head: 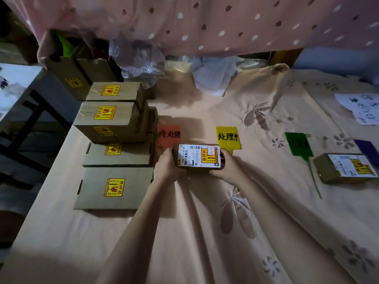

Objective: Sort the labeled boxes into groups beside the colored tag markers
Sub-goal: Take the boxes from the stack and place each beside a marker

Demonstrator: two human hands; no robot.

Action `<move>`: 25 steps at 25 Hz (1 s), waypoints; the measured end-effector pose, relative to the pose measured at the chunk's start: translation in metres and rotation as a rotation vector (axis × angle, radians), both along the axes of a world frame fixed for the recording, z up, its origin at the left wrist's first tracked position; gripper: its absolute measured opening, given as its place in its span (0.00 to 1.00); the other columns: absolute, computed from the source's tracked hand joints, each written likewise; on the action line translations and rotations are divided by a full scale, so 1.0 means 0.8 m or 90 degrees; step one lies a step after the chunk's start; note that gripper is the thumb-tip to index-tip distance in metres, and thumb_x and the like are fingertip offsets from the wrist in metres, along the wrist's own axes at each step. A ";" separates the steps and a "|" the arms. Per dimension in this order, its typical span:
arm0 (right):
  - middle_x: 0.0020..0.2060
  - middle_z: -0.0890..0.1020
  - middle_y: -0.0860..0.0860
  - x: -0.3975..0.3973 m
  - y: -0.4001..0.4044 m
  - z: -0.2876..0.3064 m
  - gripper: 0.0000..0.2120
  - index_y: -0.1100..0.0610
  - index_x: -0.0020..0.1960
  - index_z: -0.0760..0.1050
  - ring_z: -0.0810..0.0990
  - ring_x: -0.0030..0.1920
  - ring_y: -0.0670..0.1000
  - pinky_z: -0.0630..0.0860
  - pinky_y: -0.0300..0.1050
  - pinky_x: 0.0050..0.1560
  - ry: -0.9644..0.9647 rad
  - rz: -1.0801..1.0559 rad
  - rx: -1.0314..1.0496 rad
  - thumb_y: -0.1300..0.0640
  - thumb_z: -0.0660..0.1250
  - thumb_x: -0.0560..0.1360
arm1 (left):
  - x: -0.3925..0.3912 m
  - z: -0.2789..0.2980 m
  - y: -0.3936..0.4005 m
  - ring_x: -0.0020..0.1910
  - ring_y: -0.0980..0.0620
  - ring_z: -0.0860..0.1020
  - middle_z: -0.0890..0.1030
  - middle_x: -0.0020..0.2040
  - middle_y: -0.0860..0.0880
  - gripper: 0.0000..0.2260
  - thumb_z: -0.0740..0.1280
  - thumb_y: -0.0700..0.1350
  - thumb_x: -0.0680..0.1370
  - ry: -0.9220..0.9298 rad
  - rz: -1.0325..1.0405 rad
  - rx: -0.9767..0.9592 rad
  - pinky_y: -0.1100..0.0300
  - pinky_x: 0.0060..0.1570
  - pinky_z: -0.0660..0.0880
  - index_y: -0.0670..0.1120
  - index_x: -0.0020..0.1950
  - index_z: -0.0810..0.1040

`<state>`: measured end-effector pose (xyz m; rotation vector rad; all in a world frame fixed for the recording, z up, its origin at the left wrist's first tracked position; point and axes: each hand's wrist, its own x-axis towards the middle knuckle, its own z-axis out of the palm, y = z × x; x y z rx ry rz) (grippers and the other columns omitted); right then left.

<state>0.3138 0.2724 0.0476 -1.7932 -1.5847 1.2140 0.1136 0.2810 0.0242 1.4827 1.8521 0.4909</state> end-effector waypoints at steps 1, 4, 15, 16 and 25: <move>0.51 0.75 0.52 -0.001 0.002 -0.001 0.31 0.63 0.66 0.64 0.75 0.51 0.47 0.69 0.18 0.38 -0.001 0.004 0.003 0.73 0.71 0.66 | 0.001 0.000 0.001 0.60 0.45 0.76 0.77 0.60 0.46 0.37 0.77 0.45 0.60 0.007 0.001 -0.001 0.49 0.57 0.75 0.46 0.66 0.67; 0.52 0.75 0.52 -0.001 0.006 -0.005 0.31 0.63 0.66 0.65 0.76 0.52 0.49 0.70 0.20 0.39 0.009 0.003 0.011 0.74 0.70 0.66 | 0.002 0.004 0.002 0.61 0.45 0.75 0.76 0.61 0.45 0.36 0.76 0.44 0.62 0.018 0.005 -0.010 0.51 0.57 0.74 0.44 0.68 0.66; 0.69 0.65 0.58 -0.016 0.040 0.107 0.39 0.58 0.70 0.61 0.65 0.68 0.59 0.66 0.52 0.65 -0.450 0.221 0.038 0.44 0.72 0.66 | -0.086 0.127 -0.009 0.62 0.38 0.73 0.73 0.65 0.41 0.32 0.71 0.49 0.68 0.318 -0.021 0.323 0.48 0.58 0.71 0.43 0.71 0.68; 0.69 0.64 0.58 -0.028 0.044 0.116 0.39 0.58 0.70 0.60 0.64 0.69 0.60 0.65 0.53 0.66 -0.441 0.231 0.051 0.44 0.71 0.67 | -0.110 0.141 -0.002 0.66 0.39 0.70 0.70 0.69 0.42 0.35 0.72 0.50 0.68 0.363 -0.042 0.302 0.48 0.61 0.69 0.45 0.73 0.66; 0.70 0.64 0.56 -0.108 0.054 0.131 0.38 0.55 0.72 0.59 0.62 0.70 0.58 0.61 0.54 0.67 -0.461 0.330 0.067 0.43 0.69 0.68 | -0.221 0.159 0.090 0.78 0.43 0.49 0.51 0.79 0.46 0.46 0.70 0.62 0.68 0.653 -0.305 0.084 0.42 0.75 0.49 0.54 0.78 0.46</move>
